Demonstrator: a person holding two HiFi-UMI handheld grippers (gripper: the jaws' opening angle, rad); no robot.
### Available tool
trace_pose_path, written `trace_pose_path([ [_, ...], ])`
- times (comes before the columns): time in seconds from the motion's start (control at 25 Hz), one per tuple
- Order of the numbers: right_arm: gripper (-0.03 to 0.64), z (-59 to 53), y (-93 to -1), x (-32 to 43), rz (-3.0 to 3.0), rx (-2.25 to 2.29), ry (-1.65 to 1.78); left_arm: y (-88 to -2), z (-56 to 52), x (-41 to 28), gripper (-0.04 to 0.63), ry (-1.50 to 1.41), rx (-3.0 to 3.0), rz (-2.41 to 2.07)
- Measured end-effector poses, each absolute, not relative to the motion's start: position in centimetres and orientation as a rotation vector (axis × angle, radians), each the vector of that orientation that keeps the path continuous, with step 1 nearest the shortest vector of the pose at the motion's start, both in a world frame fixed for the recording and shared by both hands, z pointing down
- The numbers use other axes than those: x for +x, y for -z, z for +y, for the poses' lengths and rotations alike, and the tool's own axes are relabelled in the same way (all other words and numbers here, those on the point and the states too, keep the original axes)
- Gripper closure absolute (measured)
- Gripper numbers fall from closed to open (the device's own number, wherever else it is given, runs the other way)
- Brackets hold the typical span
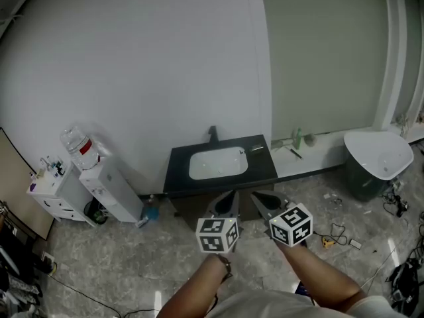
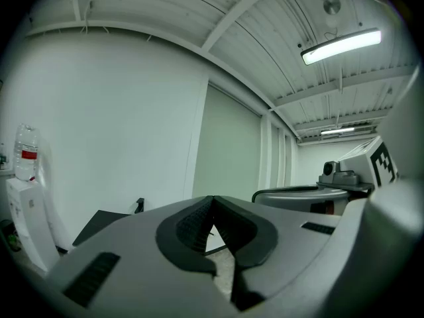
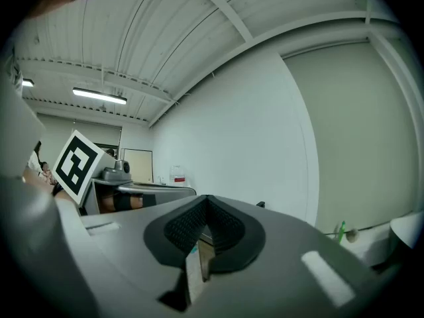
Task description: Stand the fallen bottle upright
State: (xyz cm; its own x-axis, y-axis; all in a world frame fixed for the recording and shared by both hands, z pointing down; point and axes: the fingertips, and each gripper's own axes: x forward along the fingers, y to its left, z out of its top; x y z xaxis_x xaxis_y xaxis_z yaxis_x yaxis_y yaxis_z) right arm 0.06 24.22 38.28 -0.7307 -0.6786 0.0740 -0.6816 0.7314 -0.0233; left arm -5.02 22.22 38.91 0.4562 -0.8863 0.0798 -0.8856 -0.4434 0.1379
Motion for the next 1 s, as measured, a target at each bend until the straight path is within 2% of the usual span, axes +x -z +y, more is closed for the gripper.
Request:
trace_pose_path([
  [0.72, 0.612, 21.4, -40.7, -7.1, -2.814, 1.297, -0.099, -41.0, 18.9, -11.9, 0.589, -0.003, 2.612, -1.404],
  [1.0, 0.609, 16.0, -43.6, -7.1, -2.779, 1.290, -0.147, -43.2, 13.6, -12.6, 0.589, -0.012, 2.582, -1.407],
])
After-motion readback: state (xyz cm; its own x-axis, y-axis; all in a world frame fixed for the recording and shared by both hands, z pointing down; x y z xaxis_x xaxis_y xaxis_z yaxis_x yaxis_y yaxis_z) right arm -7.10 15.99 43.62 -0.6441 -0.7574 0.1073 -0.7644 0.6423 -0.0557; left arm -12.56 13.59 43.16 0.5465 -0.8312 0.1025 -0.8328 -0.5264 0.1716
